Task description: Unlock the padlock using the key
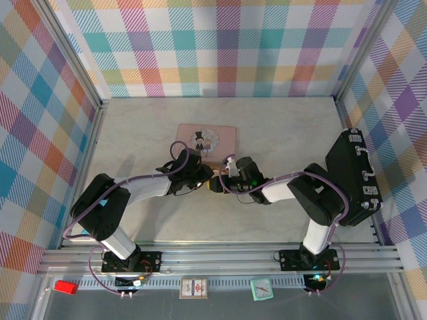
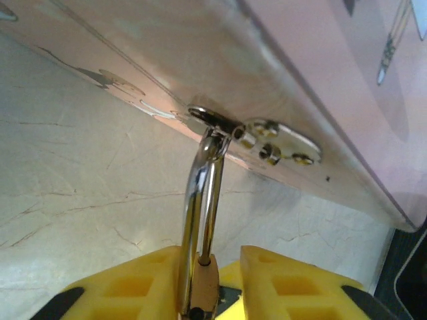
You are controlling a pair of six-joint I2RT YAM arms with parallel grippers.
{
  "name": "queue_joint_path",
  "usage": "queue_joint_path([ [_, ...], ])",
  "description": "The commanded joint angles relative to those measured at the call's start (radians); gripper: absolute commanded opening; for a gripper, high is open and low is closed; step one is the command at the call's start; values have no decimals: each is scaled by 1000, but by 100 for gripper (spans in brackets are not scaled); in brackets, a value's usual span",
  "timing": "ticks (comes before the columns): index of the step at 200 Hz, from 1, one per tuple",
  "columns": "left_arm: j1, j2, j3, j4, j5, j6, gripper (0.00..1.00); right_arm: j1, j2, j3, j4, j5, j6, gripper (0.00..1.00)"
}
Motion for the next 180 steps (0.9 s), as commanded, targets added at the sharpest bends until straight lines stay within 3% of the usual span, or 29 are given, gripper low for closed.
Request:
queue_joint_path([
  [1,4,-37,-29,61,22,8,32,5,10,29,43,-23,6,48],
  [110,46,-119,-63,-22,-59,98,57,3,38,39,26,49,41,48],
  [180,77,-254,94,-365,-250,441,62,4,86,103,-6,107,65,46],
])
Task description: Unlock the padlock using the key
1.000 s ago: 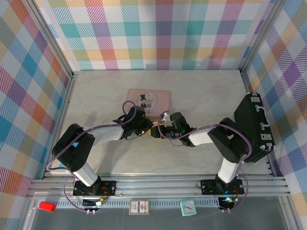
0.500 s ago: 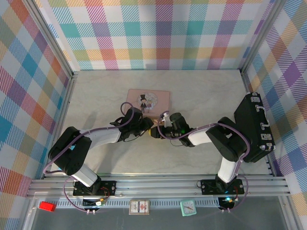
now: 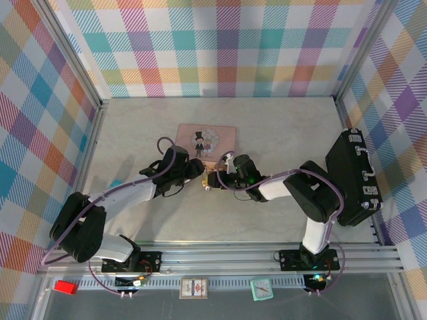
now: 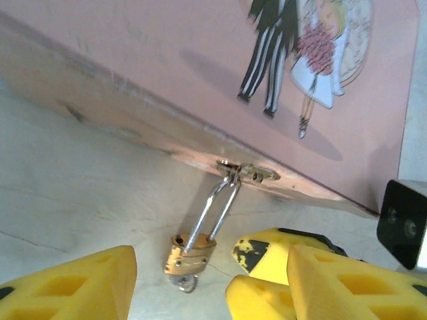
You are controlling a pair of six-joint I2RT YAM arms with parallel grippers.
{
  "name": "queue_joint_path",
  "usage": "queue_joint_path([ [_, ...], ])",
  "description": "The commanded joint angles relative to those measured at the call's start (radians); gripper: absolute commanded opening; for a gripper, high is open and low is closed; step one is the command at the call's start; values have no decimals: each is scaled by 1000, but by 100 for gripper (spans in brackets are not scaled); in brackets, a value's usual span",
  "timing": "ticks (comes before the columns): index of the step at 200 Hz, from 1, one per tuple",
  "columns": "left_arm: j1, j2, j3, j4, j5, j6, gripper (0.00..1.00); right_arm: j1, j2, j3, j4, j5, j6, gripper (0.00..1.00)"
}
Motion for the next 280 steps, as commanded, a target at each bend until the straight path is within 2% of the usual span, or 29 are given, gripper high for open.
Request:
queue_joint_path([
  [1,13,-37,102,-177,-105,191,62,4,38,49,-18,32,15,46],
  [30,57,-42,142,-213,-132,247,64,4,83,90,-56,27,15,44],
  [55,122,15,201,-235,-121,286,66,3,110,96,-57,29,21,40],
  [75,172,88,240,-221,-71,309,67,4,121,88,-49,21,29,37],
  [93,216,178,283,-184,78,344,66,5,129,83,-42,10,35,37],
  [108,232,239,312,-176,106,347,66,7,138,81,-45,3,41,36],
  [165,249,359,363,-171,61,334,66,11,144,55,-93,18,61,36],
  [203,249,383,347,-165,28,311,65,19,145,49,-98,27,58,42],
  [234,249,379,329,-166,10,295,65,33,133,53,-117,64,35,43],
  [280,251,377,316,-163,1,272,63,72,78,34,-151,190,-20,42],
])
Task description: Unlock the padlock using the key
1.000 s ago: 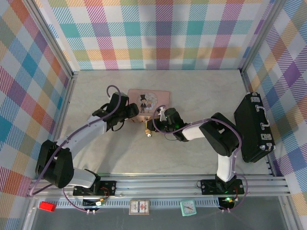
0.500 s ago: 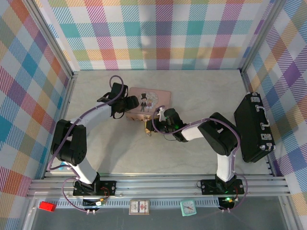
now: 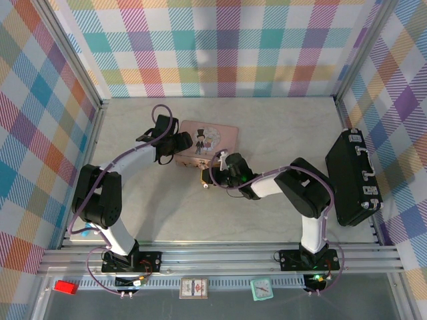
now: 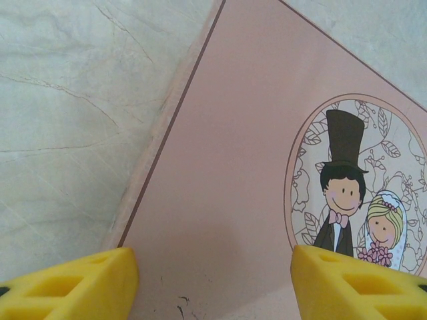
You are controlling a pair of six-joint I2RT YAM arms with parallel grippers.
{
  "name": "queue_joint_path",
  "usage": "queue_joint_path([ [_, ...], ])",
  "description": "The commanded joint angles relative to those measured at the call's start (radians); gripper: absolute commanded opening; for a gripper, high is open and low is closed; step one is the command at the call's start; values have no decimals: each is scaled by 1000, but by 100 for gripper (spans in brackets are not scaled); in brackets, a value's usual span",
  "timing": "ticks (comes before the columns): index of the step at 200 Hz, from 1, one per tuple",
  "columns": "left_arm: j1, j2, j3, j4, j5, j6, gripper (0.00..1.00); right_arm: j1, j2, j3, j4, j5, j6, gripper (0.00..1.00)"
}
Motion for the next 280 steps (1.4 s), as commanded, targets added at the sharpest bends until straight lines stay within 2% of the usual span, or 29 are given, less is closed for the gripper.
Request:
queue_joint_path([
  [1,8,59,-55,-44,-12,-27,63,22,-4,-49,-171,70,-6,42],
  [28,8,64,-57,-39,-5,-34,62,48,-23,-23,-231,143,-60,44],
  [96,8,48,-76,-38,4,-45,61,50,50,74,-318,134,-87,44],
  [121,8,43,-84,-39,7,-51,61,50,77,117,-369,132,-88,41],
  [171,8,31,-80,-45,-25,-48,61,50,54,82,-321,101,-95,33],
  [203,8,33,-75,-51,-30,-49,60,50,35,55,-299,57,-111,39],
  [243,9,31,-72,-54,-37,-52,60,58,17,67,-387,84,-110,39],
  [280,8,33,-73,-48,-32,-58,60,60,42,107,-447,113,-103,31],
])
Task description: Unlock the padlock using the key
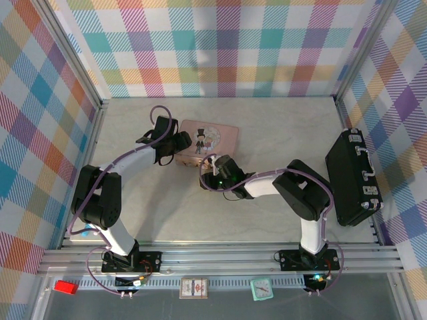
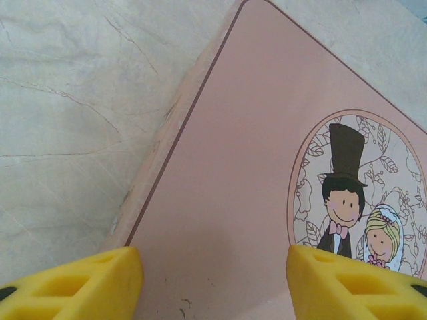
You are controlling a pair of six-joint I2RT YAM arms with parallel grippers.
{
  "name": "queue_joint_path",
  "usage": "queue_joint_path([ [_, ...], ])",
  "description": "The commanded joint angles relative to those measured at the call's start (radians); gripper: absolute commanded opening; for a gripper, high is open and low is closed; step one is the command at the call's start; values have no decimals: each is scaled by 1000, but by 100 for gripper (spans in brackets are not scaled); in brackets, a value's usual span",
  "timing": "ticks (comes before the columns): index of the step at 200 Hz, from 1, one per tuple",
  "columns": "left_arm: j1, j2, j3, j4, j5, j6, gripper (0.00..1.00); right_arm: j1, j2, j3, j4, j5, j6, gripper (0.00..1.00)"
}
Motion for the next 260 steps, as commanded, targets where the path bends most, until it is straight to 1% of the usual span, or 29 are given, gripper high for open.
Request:
queue_joint_path([
  [1,8,42,-43,-100,-12,-22,60,2,38,9,-185,2,28,31],
  [31,8,39,-55,-96,-8,-27,59,2,51,37,-218,41,38,24],
  [53,9,34,-70,-92,-9,-32,59,2,54,48,-232,55,45,21],
  [62,8,32,-76,-92,-10,-32,59,2,55,51,-234,56,49,22],
  [79,8,28,-83,-92,-8,-37,59,4,65,57,-229,39,48,29],
  [94,7,22,-89,-92,-8,-41,58,5,82,76,-251,33,48,31],
  [122,8,7,-92,-92,-13,-43,58,9,107,118,-314,67,54,31],
  [161,7,-1,-90,-92,-27,-43,58,13,120,142,-353,82,56,30],
  [191,7,-2,-94,-92,-37,-49,58,19,126,161,-383,100,57,21],
  [204,7,-4,-98,-92,-45,-55,58,20,115,157,-396,123,65,18],
  [223,8,-13,-112,-91,-62,-66,58,19,82,129,-403,183,93,10],
  [241,7,-18,-127,-91,-72,-75,58,19,41,99,-403,235,99,7],
  [245,7,-18,-130,-57,-72,-76,57,20,33,95,-405,243,99,7],
  [260,4,-21,-141,-37,-58,-78,57,19,7,88,-421,276,98,5],
])
